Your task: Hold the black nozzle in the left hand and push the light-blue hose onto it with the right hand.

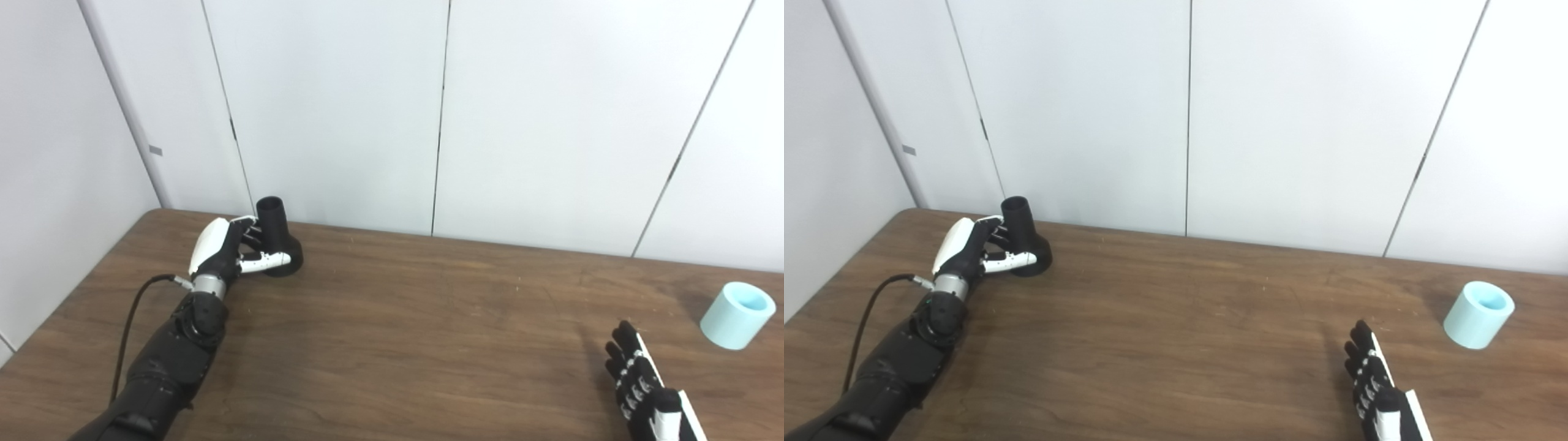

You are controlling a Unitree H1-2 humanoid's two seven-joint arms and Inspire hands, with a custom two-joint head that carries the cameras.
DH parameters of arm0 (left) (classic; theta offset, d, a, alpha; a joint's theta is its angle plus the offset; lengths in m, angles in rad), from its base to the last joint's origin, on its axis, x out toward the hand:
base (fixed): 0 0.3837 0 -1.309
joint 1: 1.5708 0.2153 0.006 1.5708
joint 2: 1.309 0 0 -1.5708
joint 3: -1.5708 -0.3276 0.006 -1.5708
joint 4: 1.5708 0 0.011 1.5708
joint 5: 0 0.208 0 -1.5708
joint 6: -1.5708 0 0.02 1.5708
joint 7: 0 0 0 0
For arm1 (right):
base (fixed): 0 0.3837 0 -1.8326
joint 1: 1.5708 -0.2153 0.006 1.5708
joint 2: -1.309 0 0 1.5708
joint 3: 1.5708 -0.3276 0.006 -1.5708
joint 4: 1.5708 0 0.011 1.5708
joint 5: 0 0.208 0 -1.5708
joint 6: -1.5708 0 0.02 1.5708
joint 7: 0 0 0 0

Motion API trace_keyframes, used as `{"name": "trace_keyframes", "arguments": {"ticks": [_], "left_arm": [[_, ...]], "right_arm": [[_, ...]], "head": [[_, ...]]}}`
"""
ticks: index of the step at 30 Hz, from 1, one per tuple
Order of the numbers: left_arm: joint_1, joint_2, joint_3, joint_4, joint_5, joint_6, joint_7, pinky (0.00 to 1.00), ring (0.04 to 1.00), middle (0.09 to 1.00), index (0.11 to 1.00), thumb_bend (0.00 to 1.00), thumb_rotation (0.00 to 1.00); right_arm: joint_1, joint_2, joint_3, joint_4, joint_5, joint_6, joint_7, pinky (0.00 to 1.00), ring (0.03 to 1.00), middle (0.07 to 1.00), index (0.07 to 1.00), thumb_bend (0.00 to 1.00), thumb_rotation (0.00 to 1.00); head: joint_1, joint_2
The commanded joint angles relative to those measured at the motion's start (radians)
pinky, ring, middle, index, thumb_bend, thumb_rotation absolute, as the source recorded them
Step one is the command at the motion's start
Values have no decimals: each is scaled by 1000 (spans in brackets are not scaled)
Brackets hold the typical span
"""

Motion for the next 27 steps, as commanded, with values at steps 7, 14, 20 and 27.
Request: {"name": "trace_keyframes", "arguments": {"ticks": [7,14,20,27], "left_arm": [[-21,-17,-26,-1,19,-14,-24,778,617,602,561,895,428],[-30,-22,-47,19,29,-41,-29,652,523,473,452,669,528],[-12,-32,-46,4,14,-31,-64,706,523,462,431,635,483],[34,-50,-77,-17,34,-58,-69,541,476,444,437,637,450]], "right_arm": [[20,11,9,-20,9,4,-2,1000,1000,1000,1000,784,1000],[20,11,9,-28,10,14,-3,1000,1000,1000,1000,794,1000],[20,13,9,-29,9,16,-4,1000,1000,1000,1000,795,1000],[19,15,11,-40,7,27,-6,1000,1000,1000,1000,795,1000]], "head": [[-4,6],[-5,13],[-5,18],[-13,32]]}}
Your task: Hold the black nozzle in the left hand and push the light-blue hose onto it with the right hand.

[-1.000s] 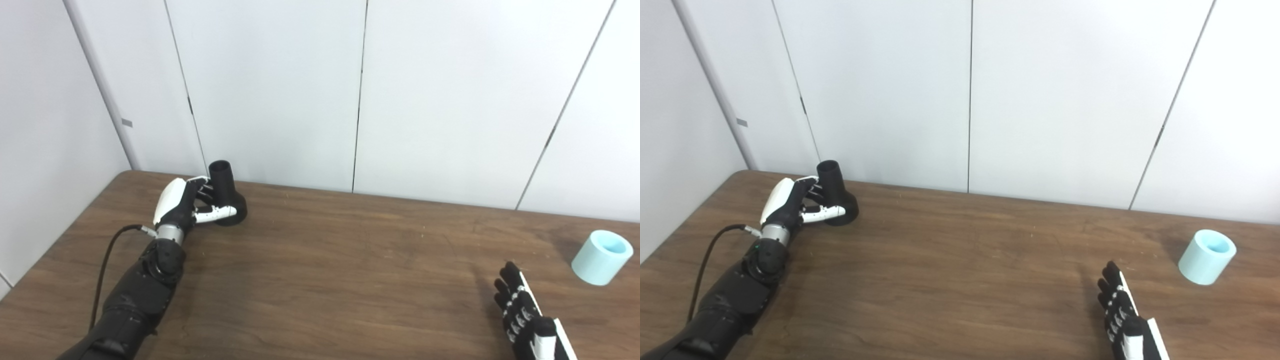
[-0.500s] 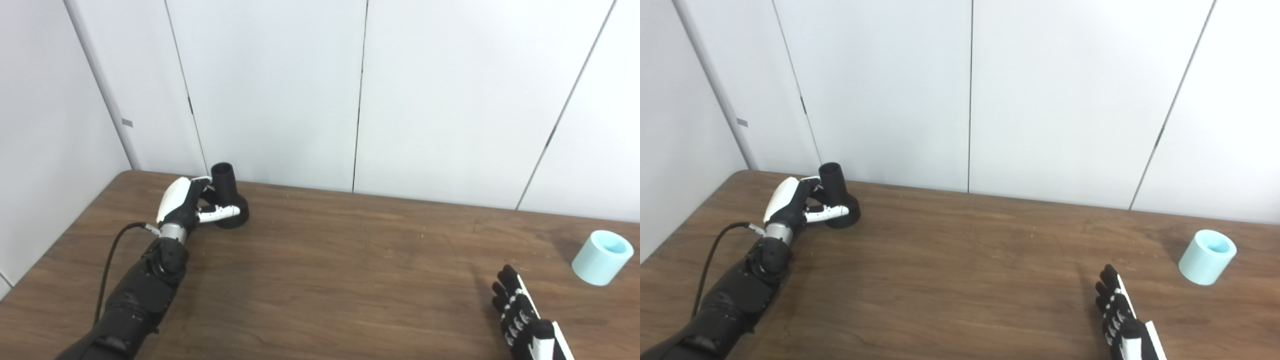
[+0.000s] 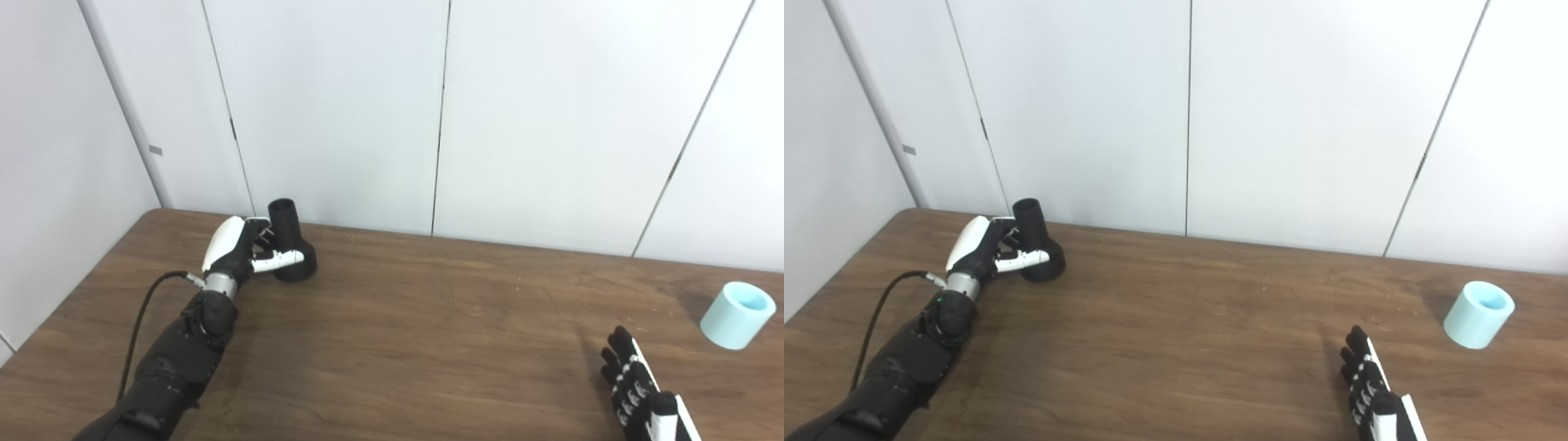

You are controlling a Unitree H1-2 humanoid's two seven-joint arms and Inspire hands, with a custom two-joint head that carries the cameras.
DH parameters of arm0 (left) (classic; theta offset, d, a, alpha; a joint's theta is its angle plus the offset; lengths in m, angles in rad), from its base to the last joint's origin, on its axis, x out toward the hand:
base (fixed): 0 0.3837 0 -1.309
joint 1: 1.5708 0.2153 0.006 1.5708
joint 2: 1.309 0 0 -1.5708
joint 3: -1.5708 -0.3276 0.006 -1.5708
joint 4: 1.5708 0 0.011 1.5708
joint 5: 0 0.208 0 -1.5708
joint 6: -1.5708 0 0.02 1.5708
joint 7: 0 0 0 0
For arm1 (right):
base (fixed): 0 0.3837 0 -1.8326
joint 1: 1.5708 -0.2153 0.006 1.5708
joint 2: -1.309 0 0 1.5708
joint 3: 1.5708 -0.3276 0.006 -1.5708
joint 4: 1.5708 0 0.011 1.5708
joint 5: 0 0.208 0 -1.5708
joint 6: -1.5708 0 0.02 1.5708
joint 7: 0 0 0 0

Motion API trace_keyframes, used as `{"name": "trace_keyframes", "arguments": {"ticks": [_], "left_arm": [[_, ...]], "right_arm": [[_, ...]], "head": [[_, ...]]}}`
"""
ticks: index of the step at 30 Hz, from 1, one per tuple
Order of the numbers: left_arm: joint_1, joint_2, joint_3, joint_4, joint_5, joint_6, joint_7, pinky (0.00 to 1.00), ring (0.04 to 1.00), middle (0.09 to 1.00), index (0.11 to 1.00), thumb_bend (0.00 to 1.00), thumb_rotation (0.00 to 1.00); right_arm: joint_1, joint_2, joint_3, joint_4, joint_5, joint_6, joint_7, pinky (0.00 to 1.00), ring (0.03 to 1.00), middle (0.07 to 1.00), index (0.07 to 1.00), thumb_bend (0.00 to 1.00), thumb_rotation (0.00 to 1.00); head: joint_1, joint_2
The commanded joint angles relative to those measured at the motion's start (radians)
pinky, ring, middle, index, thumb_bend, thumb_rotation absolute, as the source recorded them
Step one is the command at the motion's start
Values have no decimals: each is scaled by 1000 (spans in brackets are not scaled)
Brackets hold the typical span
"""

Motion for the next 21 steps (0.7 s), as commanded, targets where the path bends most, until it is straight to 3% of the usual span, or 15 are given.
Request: {"name": "trace_keyframes", "arguments": {"ticks": [1,5,12,16,21], "left_arm": [[37,-37,-40,-2,20,-21,-57,536,474,443,438,637,447],[77,-60,-93,11,58,-82,-43,544,464,443,440,639,463],[156,-80,-227,-54,157,-172,6,480,477,452,426,639,472],[189,-99,-273,-105,196,-175,22,494,486,456,425,631,446],[235,-120,-276,-191,204,-165,15,522,491,458,425,634,454]], "right_arm": [[6,9,5,-22,6,-4,-5,1000,1000,1000,1000,795,1000],[3,12,8,-26,3,2,-6,1000,1000,1000,1000,781,1000],[-3,13,8,-31,3,15,-7,1000,1000,1000,1000,763,1000],[-4,16,11,-43,-2,27,-10,1000,1000,1000,1000,763,1000],[-6,21,17,-56,-9,40,-15,1000,1000,1000,1000,767,1000]], "head": [[-2,3],[-9,7],[-19,25],[-29,35],[-49,43]]}}
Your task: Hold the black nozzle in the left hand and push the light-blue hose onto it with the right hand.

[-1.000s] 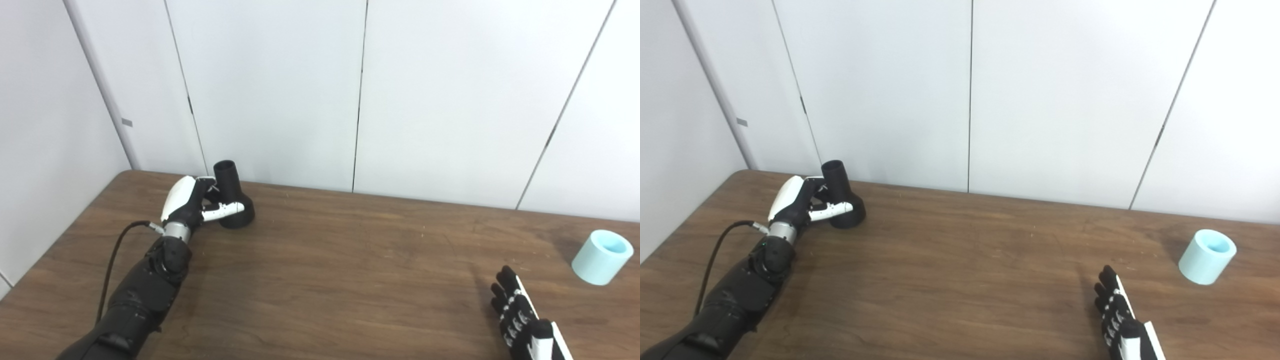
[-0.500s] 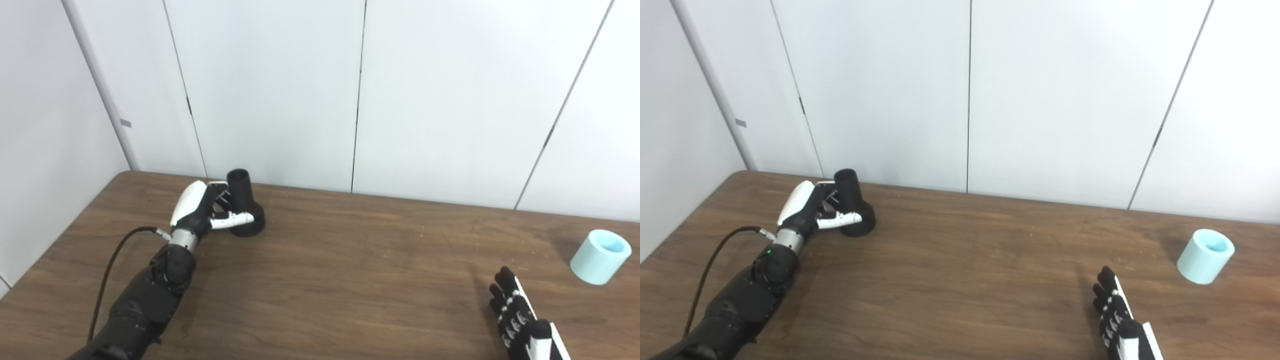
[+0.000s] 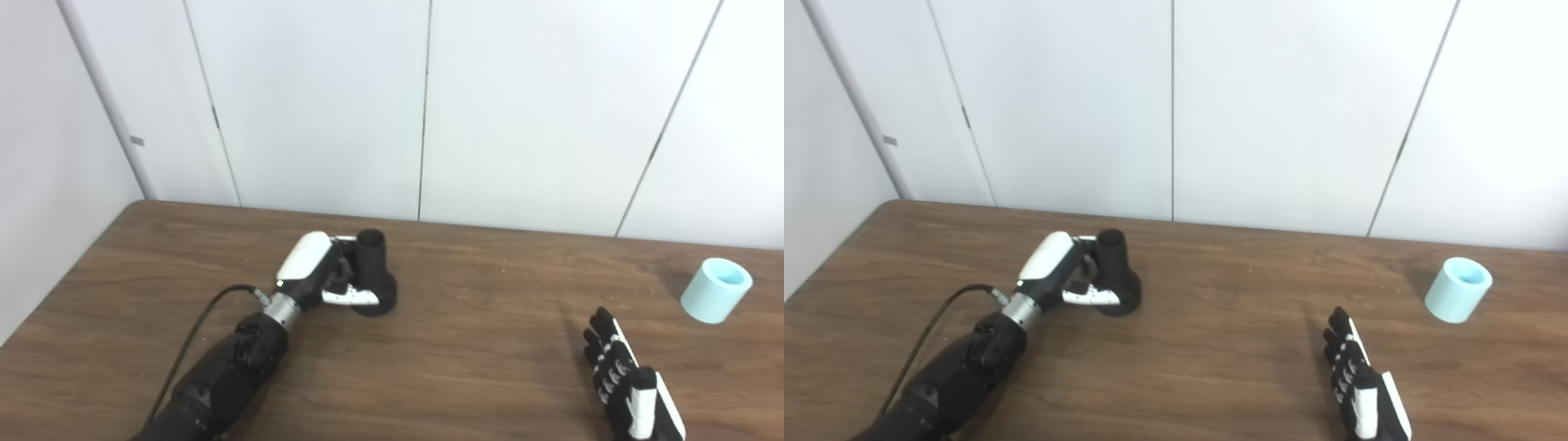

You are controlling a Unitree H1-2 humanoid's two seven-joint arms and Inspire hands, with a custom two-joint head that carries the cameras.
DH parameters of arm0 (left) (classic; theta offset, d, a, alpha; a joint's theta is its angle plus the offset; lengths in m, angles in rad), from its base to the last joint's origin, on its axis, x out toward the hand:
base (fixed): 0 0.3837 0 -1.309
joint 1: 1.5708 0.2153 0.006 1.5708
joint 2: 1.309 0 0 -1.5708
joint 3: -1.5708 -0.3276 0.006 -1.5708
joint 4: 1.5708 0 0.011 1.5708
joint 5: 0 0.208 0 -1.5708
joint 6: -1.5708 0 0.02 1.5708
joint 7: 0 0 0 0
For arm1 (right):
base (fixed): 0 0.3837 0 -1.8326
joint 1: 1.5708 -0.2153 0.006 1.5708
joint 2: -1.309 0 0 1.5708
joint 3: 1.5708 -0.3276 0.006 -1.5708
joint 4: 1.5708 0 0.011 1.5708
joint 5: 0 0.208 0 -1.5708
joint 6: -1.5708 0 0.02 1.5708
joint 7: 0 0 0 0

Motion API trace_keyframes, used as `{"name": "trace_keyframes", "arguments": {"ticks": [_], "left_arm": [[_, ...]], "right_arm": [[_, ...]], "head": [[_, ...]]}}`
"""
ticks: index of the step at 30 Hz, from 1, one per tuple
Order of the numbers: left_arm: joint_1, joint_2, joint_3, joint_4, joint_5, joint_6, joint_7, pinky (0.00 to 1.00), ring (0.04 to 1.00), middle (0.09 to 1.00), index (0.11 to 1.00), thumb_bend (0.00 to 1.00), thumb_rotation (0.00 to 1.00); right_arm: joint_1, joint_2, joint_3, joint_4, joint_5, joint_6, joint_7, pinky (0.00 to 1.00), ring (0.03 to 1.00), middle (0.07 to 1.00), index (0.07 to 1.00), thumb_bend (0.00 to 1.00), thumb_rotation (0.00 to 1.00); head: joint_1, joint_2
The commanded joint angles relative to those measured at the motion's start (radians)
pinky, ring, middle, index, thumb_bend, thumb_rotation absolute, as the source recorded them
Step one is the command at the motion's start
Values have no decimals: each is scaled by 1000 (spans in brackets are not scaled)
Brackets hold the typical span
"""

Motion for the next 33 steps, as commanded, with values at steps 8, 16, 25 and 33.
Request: {"name": "trace_keyframes", "arguments": {"ticks": [8,16,25,33], "left_arm": [[172,-106,-49,18,58,-15,-12,492,494,460,431,655,482],[231,-154,-96,-14,97,-20,-53,467,480,457,430,654,442],[253,-126,-145,-56,131,-15,-116,456,448,413,412,677,458],[251,-128,-146,-46,117,-32,-123,451,460,419,404,684,467]], "right_arm": [[-15,23,21,-47,-22,14,-26,1000,1000,1000,1000,757,1000],[-19,38,36,-51,-43,12,-43,1000,1000,1000,1000,754,1000],[-28,43,42,-76,-61,31,-59,1000,1000,1000,1000,759,1000],[-55,24,18,-160,-57,90,-69,1000,1000,1000,1000,751,1000]], "head": [[-57,9],[-90,6],[-115,1],[-153,-10]]}}
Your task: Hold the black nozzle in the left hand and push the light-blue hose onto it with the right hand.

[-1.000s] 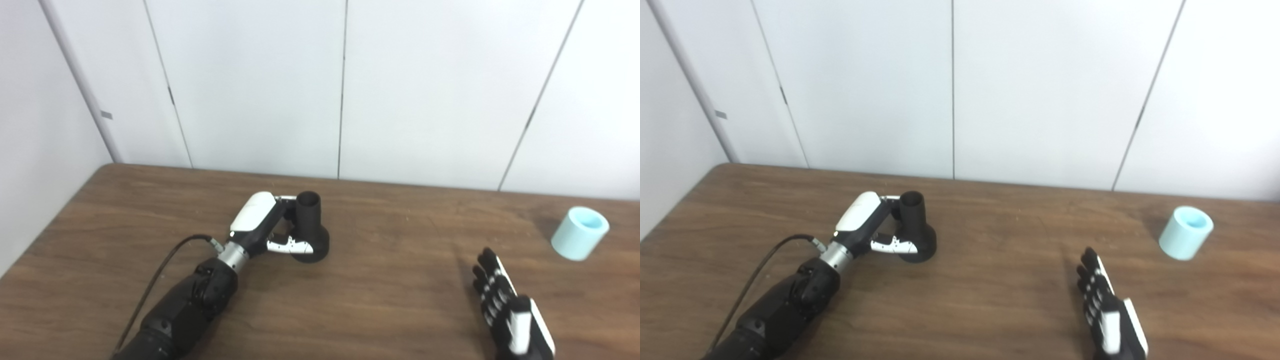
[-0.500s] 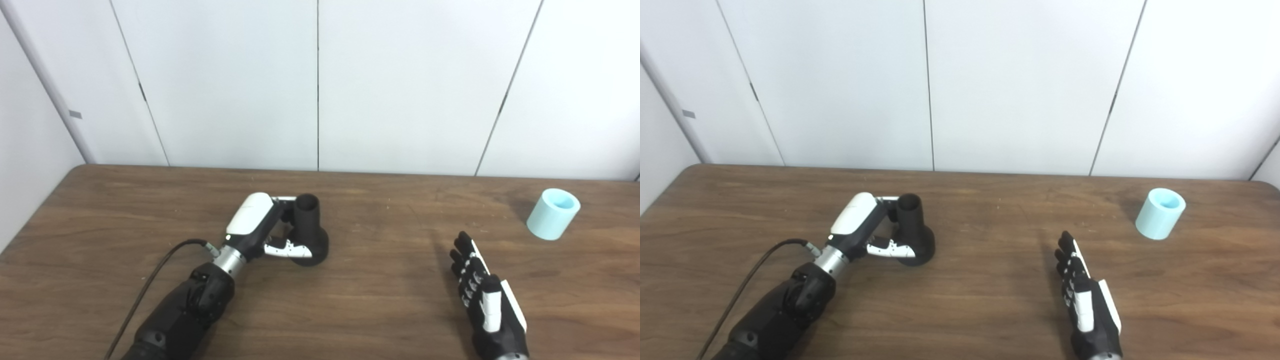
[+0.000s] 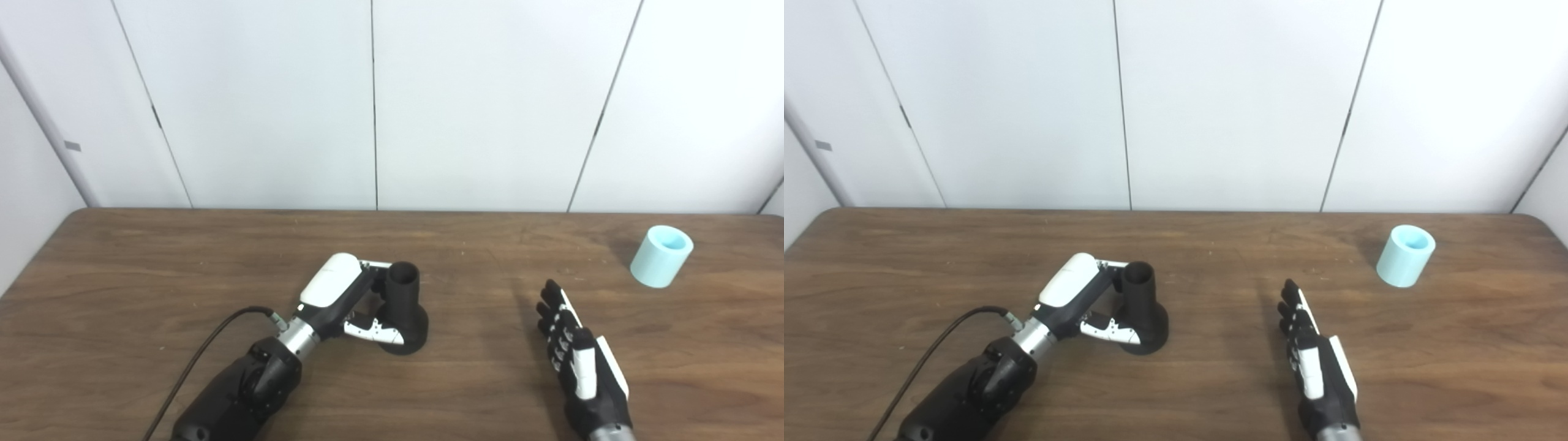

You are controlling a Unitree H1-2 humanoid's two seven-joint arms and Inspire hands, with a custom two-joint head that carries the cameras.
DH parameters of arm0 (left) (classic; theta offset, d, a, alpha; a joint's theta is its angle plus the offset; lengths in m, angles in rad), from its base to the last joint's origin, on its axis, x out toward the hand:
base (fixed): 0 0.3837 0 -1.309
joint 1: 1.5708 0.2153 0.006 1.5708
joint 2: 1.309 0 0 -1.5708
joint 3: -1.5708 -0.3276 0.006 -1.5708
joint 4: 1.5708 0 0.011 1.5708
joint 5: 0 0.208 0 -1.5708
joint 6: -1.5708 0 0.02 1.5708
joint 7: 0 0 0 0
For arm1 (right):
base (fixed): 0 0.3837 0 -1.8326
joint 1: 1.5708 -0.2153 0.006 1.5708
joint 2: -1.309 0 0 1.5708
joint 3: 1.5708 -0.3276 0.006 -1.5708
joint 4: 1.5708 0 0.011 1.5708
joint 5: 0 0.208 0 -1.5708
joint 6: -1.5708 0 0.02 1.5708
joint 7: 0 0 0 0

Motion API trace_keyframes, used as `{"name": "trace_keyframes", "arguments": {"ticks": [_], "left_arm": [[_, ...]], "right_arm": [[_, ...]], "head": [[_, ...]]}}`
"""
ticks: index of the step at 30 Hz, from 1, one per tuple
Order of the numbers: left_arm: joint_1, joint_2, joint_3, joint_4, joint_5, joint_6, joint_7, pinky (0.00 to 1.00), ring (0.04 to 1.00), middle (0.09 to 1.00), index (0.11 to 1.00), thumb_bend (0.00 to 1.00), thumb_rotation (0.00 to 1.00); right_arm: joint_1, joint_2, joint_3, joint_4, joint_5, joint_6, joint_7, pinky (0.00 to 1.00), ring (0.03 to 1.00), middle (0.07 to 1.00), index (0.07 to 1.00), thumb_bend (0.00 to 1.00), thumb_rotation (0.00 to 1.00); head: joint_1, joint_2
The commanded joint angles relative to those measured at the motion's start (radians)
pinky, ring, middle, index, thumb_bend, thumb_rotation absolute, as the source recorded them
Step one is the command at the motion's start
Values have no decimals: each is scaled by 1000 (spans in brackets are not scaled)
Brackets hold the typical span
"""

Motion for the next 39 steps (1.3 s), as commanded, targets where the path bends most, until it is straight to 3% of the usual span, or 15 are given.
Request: {"name": "trace_keyframes", "arguments": {"ticks": [1,6,12,18,20,23,28,32,39], "left_arm": [[191,-44,-76,123,40,-2,-42,452,462,421,406,685,468],[190,-50,-78,148,44,-15,-24,463,486,441,415,684,477],[187,-59,-98,175,46,-22,-1,467,466,419,392,675,469],[173,-56,-125,218,30,-22,36,445,442,411,399,669,462],[168,-60,-129,236,25,-22,47,447,442,412,402,668,462],[163,-67,-136,254,21,-22,61,448,443,413,407,664,460],[164,-70,-146,255,21,-22,72,449,440,412,404,661,458],[165,-68,-149,252,20,-22,72,441,430,400,385,660,455],[167,-63,-149,244,11,-22,67,442,444,414,409,655,452]], "right_arm": [[-58,-12,-13,-91,-1,-3,-5,1000,1000,1000,1000,751,1000],[-88,-42,-35,-119,-42,-19,-19,989,960,959,967,761,1000],[-161,-106,-67,-90,-154,-67,-64,809,825,832,873,771,1000],[-272,-239,-80,-68,-306,-42,-70,614,675,707,813,897,831],[-315,-321,-67,-72,-401,-24,-53,586,661,702,801,927,774],[-382,-433,-39,-57,-544,0,-23,612,688,724,771,950,716],[-461,-549,-8,-2,-674,26,13,780,787,776,738,970,586],[-501,-585,-10,14,-726,61,42,885,829,807,747,992,515],[-594,-649,-12,120,-795,76,69,865,824,811,750,1000,462]], "head": [[-7,-3],[-23,-19],[-39,-30],[-54,-51],[-59,-56],[-64,-62],[-58,-60],[-56,-56],[-48,-53]]}}
